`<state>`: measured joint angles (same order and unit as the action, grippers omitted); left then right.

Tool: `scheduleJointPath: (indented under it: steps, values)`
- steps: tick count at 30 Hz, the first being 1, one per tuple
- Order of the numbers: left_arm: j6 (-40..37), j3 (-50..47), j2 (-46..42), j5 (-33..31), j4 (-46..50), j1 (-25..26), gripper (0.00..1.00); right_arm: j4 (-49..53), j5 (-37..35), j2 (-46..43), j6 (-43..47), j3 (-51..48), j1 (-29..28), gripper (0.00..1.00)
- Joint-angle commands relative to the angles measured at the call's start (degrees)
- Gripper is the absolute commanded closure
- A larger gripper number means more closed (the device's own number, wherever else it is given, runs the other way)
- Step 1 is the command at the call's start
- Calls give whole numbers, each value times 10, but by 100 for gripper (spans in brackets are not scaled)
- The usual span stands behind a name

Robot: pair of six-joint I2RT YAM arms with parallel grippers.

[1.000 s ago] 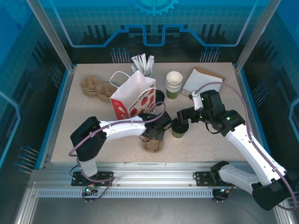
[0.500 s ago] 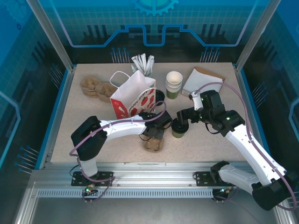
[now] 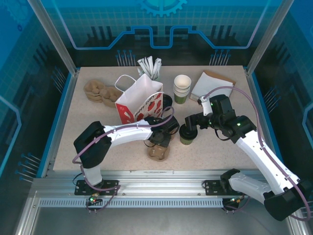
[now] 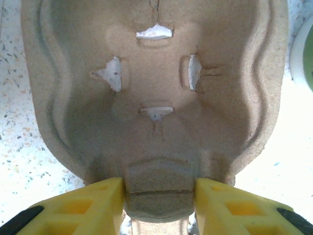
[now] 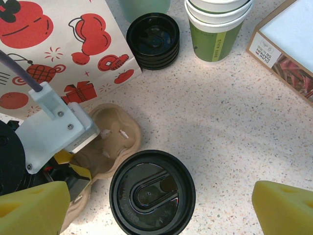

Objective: Pack the takeout coffee

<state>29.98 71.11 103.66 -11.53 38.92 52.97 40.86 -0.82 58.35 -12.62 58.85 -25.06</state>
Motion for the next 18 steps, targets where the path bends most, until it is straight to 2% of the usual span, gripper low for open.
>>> scheduleJointPath:
  steps: [1, 8, 18]
  values:
    - [-19, 7, -19, 21, 33, -4, 55, -8, 11, -6, 2, -6, 7, 3]
    - [1, 10, -9, 27, 26, -8, 50, -7, 11, -5, 3, -6, 7, 3]
    - [10, 26, 8, 20, 16, -15, 53, -8, 17, -5, 2, -9, 7, 3]
